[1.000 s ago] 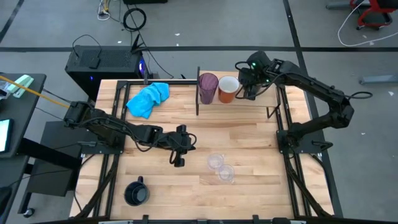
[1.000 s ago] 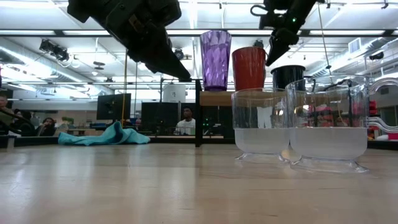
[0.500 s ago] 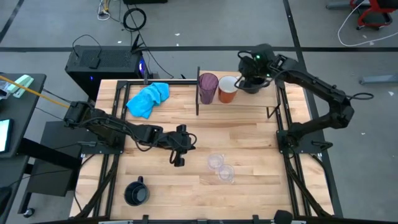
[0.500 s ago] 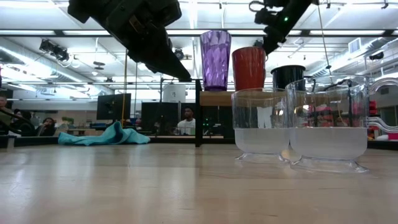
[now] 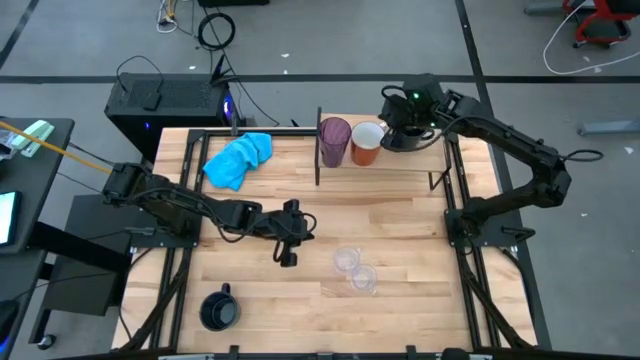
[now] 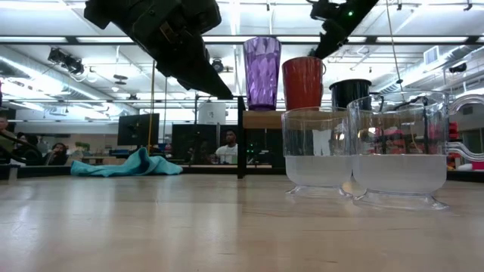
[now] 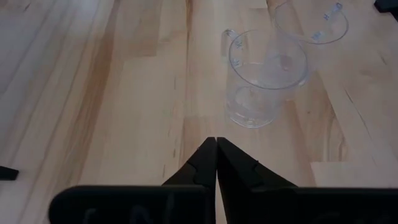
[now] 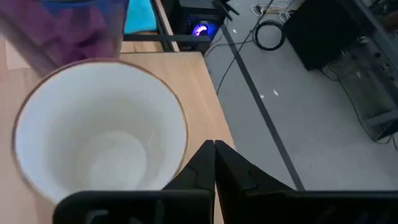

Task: Stack small to large cups/mugs on shelf
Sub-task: Adjust the mugs on the shelf

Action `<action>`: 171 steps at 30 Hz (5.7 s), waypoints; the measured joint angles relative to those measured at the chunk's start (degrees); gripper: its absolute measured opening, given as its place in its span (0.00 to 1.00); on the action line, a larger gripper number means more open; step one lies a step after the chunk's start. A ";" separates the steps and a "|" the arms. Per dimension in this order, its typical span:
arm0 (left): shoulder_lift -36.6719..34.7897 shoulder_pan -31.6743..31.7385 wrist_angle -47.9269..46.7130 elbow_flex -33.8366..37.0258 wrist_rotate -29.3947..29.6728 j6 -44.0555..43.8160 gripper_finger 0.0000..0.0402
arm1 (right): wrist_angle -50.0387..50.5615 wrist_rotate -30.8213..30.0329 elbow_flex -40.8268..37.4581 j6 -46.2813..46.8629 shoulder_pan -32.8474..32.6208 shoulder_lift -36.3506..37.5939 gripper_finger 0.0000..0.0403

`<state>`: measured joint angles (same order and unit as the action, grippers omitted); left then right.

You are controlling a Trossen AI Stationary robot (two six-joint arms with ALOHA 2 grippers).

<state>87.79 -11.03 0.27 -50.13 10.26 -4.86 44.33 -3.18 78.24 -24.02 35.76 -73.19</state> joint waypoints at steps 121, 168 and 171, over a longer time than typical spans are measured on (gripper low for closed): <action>-0.09 0.35 -1.26 -0.17 0.00 4.66 0.03 | 23.61 1.53 0.00 -13.44 4.18 -0.73 0.32; -0.13 0.35 -1.35 -0.20 0.00 5.22 0.06 | 25.91 5.67 0.02 1.16 28.21 -2.47 0.17; -0.13 0.35 -1.35 -0.20 0.00 5.22 0.06 | 25.91 6.79 0.02 2.08 28.20 -2.47 0.16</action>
<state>87.66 -10.68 -1.08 -50.33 10.26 0.36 70.24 3.61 78.26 -21.94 63.96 -75.66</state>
